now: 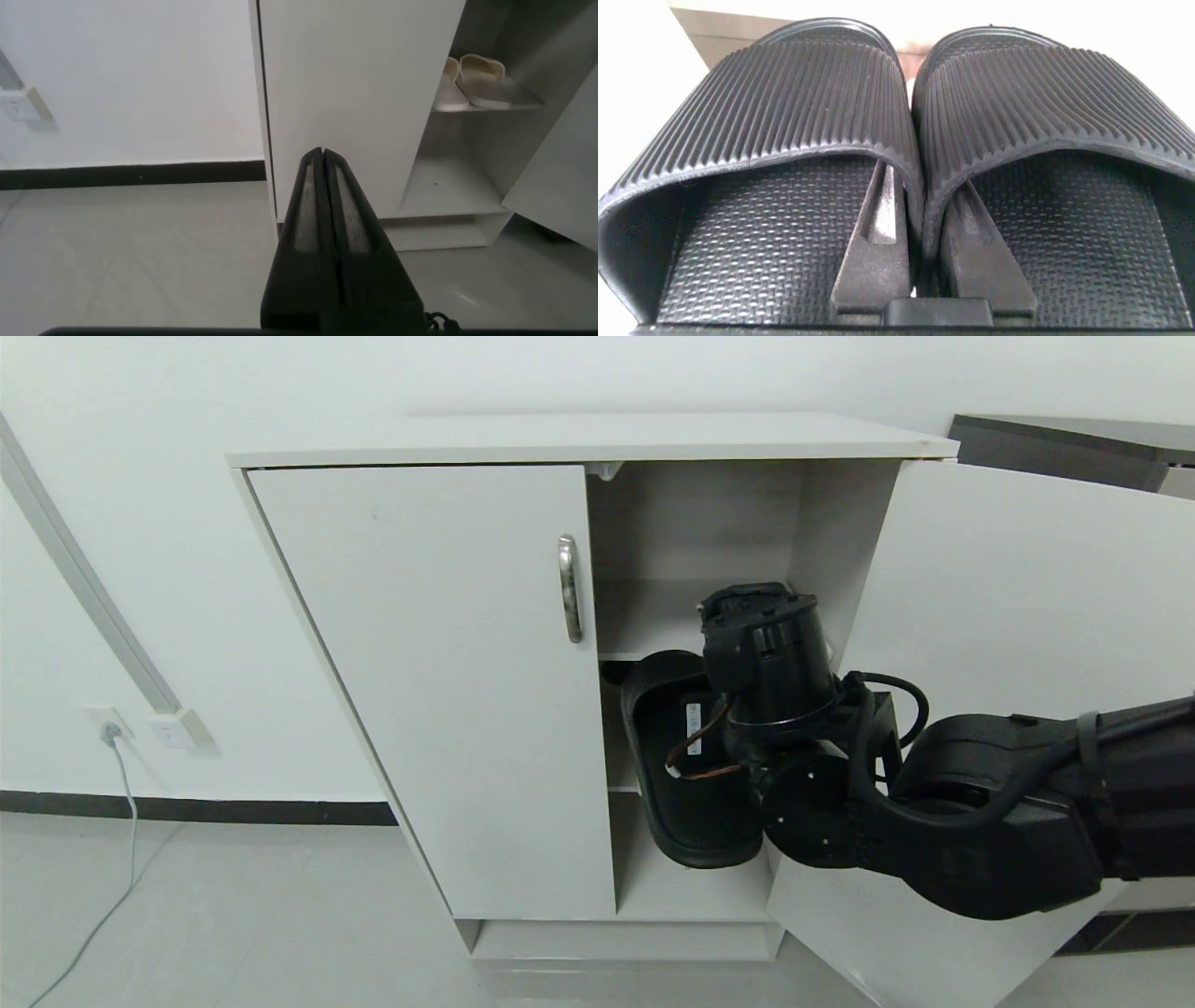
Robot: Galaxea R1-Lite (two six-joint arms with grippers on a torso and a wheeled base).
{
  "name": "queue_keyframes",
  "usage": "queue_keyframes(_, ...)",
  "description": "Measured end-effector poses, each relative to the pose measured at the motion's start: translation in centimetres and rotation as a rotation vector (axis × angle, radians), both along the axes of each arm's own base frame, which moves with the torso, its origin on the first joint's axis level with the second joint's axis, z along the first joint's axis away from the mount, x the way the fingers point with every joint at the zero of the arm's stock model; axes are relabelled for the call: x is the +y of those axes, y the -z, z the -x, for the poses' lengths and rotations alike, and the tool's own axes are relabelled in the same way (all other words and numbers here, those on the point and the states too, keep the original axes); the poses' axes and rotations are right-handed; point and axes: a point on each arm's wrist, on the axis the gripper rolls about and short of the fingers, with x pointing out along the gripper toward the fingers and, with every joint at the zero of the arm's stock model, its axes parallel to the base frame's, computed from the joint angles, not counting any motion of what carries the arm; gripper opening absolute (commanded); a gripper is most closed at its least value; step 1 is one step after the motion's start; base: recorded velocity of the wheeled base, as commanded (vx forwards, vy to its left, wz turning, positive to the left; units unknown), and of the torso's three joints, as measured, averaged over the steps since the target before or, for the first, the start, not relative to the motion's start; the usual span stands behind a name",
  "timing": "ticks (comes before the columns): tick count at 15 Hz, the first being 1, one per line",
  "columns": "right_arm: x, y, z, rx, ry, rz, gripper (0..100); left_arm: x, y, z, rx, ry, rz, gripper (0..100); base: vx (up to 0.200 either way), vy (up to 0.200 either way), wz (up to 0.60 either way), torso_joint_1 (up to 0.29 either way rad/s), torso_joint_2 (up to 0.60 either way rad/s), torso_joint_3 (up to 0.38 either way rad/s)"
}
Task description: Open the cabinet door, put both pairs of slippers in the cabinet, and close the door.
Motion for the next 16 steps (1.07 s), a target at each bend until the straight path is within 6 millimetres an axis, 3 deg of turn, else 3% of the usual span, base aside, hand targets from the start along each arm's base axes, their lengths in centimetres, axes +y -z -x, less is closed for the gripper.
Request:
queue_keyframes(5, -0.03, -0.53, -0.22, -0.012, 0.003, -0.005, 0, 0.00, 0.00, 0.00, 0.000, 0.000, 0.000, 0, 0.000, 0.000, 0.00, 0.000, 0.00, 0.000)
queue_keyframes(16, -0.07, -0.56, -0.26, -0.013, 0.003, 0.000, 0, 0.00, 0.00, 0.00, 0.000, 0.000, 0.000, 0, 0.200, 0.000, 0.00, 0.001, 0.00, 0.003)
